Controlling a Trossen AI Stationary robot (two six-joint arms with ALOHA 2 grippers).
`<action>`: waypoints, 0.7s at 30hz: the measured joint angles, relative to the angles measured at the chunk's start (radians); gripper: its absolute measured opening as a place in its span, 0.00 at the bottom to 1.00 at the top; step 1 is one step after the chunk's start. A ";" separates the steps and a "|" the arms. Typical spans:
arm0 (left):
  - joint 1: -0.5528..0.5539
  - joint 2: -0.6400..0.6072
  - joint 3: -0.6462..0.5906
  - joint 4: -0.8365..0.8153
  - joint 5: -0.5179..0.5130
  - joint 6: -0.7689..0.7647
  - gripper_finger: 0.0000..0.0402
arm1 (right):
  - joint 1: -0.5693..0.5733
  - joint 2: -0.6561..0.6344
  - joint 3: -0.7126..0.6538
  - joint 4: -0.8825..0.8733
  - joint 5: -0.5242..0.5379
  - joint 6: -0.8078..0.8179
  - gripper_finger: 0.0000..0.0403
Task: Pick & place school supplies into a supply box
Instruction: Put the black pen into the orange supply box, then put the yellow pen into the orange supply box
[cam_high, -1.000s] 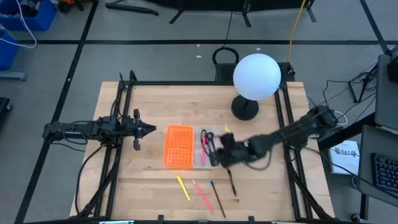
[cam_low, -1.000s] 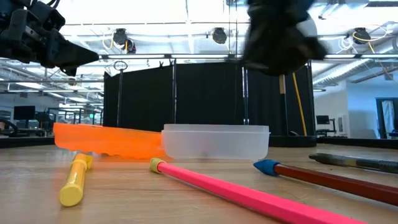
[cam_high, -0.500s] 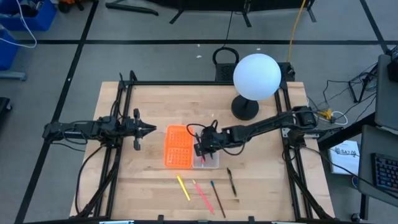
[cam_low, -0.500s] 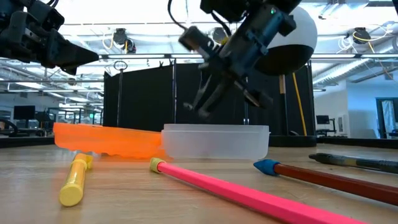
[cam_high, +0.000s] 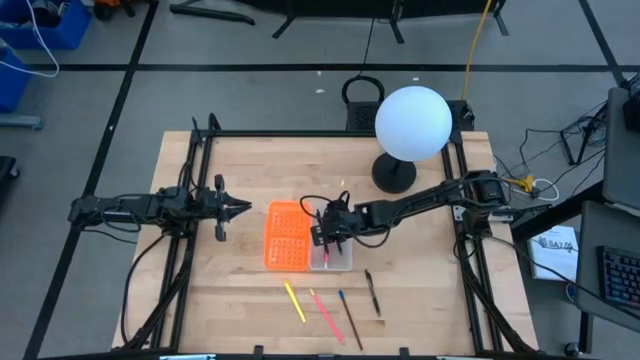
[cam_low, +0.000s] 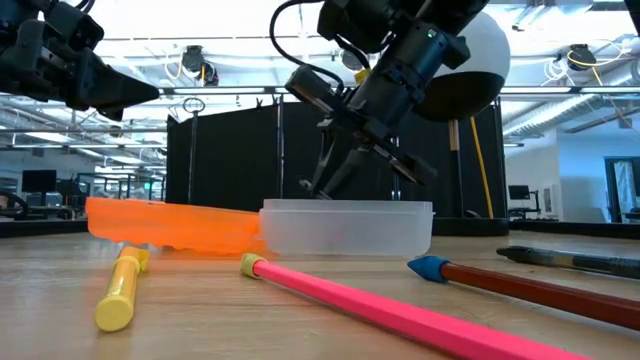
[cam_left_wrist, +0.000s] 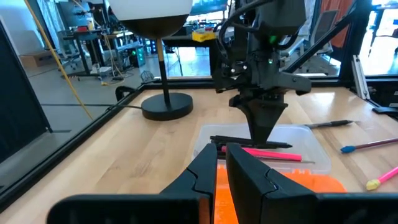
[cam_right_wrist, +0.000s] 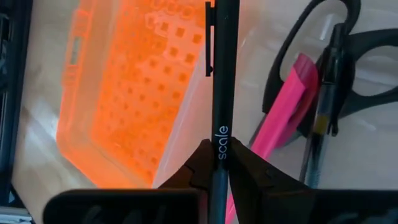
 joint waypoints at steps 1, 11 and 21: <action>0.000 0.000 0.000 0.000 0.000 0.000 0.11 | 0.000 0.000 0.000 0.000 0.000 -0.007 0.06; 0.000 0.000 0.000 0.000 0.000 -0.001 0.11 | 0.000 0.000 0.000 -0.004 -0.004 -0.044 0.13; 0.000 0.000 0.000 0.000 0.000 0.002 0.11 | 0.000 -0.007 0.000 -0.005 -0.003 -0.078 0.19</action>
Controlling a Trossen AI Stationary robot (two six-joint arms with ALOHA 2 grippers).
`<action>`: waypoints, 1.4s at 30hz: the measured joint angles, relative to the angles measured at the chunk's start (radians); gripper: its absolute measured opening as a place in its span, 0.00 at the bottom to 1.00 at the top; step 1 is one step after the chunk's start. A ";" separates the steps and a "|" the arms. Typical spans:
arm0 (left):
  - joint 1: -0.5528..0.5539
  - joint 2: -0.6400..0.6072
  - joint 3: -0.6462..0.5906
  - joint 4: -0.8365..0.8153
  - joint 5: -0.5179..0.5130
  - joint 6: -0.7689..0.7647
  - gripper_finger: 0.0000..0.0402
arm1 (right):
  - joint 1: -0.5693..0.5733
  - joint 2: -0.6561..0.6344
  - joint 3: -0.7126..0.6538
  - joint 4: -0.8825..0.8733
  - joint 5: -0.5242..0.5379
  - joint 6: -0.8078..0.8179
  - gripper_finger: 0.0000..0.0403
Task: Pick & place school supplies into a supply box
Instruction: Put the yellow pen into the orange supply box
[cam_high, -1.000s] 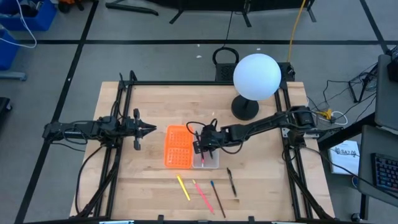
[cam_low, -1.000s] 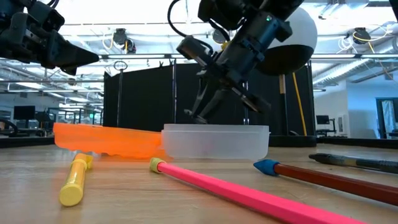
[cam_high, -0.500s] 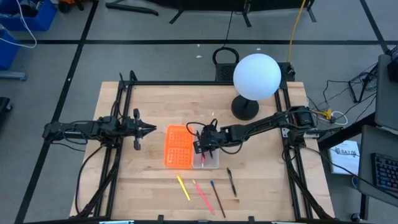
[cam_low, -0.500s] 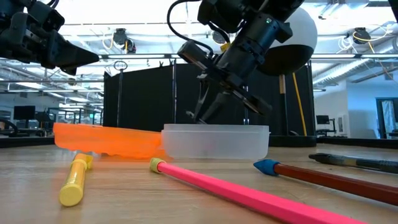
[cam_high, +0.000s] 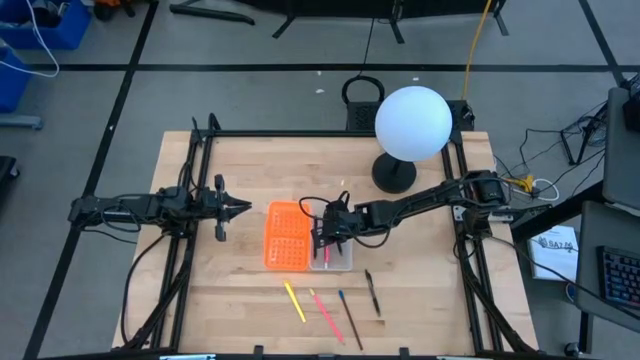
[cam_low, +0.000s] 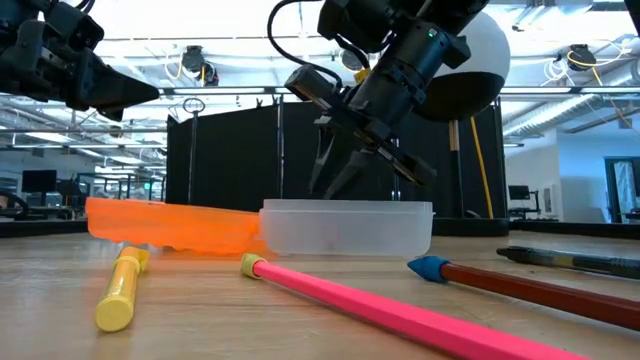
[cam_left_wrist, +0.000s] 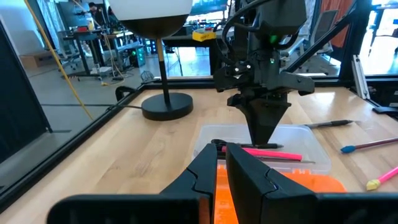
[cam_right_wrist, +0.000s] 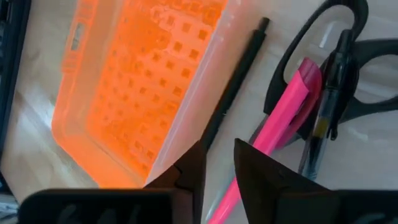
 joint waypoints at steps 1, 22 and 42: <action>0.000 0.000 0.000 0.000 0.000 0.000 0.11 | 0.000 -0.009 0.000 0.000 0.000 -0.029 0.20; 0.000 0.000 0.000 0.076 -0.207 -0.073 0.11 | 0.114 -0.768 -0.722 0.522 0.265 -0.814 0.02; 0.000 0.083 0.000 -0.079 -0.091 -0.213 0.11 | 0.114 -1.006 -1.057 0.685 0.178 -0.948 0.00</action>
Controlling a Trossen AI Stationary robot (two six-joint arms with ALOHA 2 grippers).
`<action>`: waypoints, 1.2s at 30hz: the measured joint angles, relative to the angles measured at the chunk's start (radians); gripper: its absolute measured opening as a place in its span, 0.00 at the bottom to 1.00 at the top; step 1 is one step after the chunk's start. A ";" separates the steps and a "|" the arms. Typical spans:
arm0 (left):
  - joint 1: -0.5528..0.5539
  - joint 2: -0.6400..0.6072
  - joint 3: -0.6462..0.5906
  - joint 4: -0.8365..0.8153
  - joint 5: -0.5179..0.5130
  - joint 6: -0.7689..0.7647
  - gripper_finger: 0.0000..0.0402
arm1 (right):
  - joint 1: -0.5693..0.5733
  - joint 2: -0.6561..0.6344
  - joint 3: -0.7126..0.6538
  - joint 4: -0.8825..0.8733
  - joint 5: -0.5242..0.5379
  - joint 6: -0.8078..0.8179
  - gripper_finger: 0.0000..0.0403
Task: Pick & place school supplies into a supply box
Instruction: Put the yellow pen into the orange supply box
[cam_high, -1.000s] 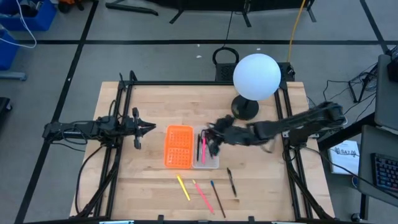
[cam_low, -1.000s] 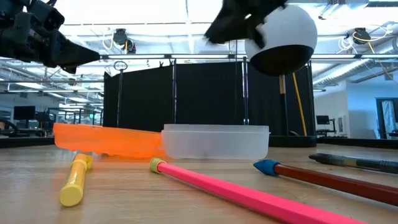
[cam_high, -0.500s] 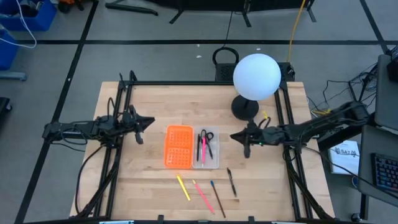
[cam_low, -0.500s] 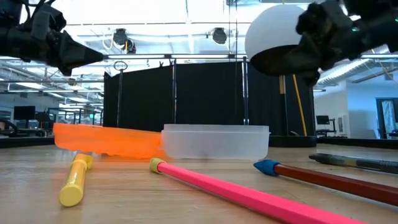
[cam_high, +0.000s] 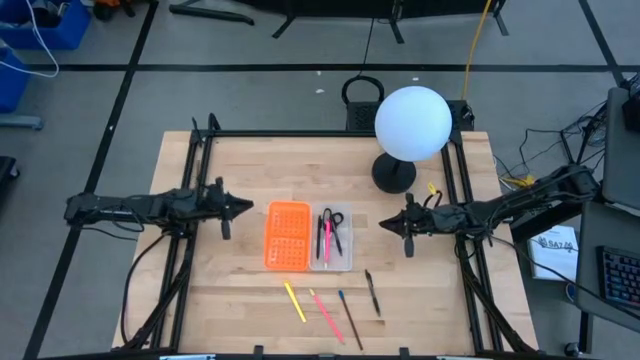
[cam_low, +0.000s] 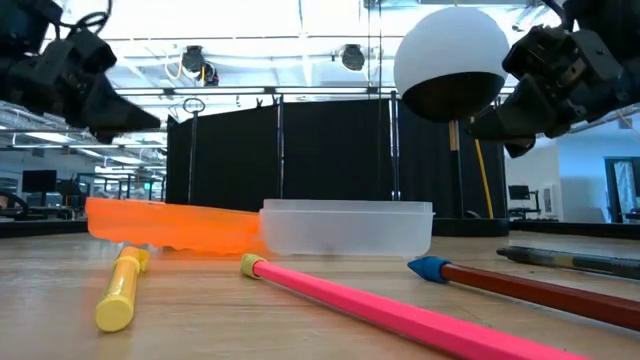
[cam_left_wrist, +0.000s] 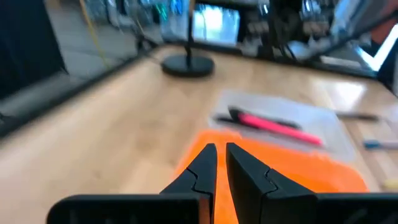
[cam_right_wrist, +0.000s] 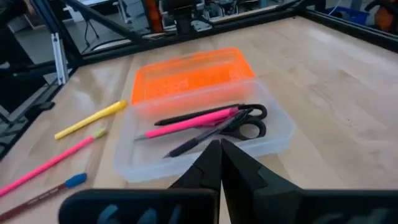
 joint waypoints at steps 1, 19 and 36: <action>0.000 0.022 0.000 -0.003 0.020 -0.022 0.11 | 0.000 -0.006 -0.004 -0.001 0.000 -0.010 0.00; -0.078 0.335 0.000 0.096 -0.052 -0.150 0.02 | -0.001 -0.517 -0.037 -0.123 -0.130 -0.337 0.00; -0.263 0.884 0.433 -0.074 0.110 -0.131 0.02 | -0.001 -0.680 -0.074 -0.165 -0.129 -0.315 0.00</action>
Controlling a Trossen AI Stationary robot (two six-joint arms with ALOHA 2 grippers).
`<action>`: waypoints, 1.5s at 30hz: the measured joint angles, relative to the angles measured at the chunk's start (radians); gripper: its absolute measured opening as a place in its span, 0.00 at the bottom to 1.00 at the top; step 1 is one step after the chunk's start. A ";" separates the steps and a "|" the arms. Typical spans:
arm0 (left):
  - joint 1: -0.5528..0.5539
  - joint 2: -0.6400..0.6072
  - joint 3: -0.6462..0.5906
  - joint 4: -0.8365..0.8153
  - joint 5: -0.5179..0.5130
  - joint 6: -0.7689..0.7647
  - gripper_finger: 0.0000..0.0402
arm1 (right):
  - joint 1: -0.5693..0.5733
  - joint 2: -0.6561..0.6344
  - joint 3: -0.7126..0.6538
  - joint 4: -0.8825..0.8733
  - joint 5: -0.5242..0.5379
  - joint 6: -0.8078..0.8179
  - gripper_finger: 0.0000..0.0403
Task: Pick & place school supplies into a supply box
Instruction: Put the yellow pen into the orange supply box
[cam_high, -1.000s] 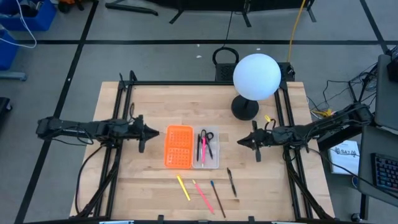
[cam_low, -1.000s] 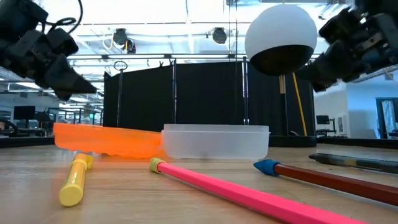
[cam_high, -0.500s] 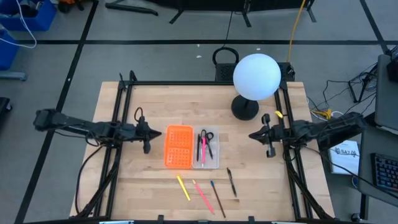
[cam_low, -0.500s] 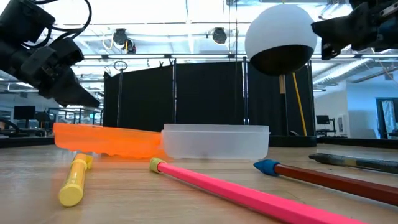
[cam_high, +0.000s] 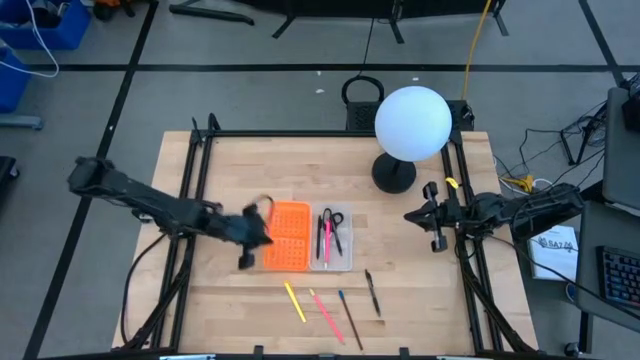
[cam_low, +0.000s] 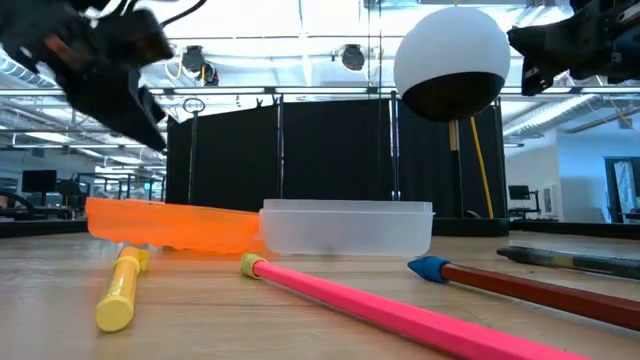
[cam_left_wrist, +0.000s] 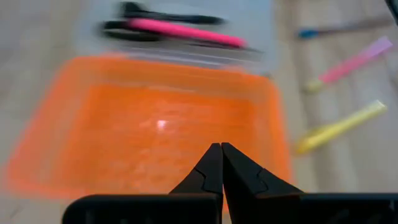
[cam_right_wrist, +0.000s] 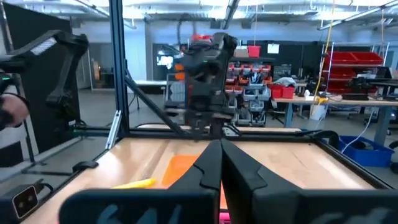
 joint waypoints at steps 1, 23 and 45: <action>-0.025 0.062 0.050 -0.023 0.015 0.019 0.02 | 0.000 0.000 -0.019 0.029 0.000 0.001 0.00; -0.306 0.926 0.960 -0.524 0.025 0.380 0.54 | 0.000 0.000 -0.088 0.132 0.000 0.000 0.00; -0.270 0.973 0.842 -0.388 0.122 0.460 0.41 | 0.000 0.000 -0.090 0.123 0.002 -0.009 0.00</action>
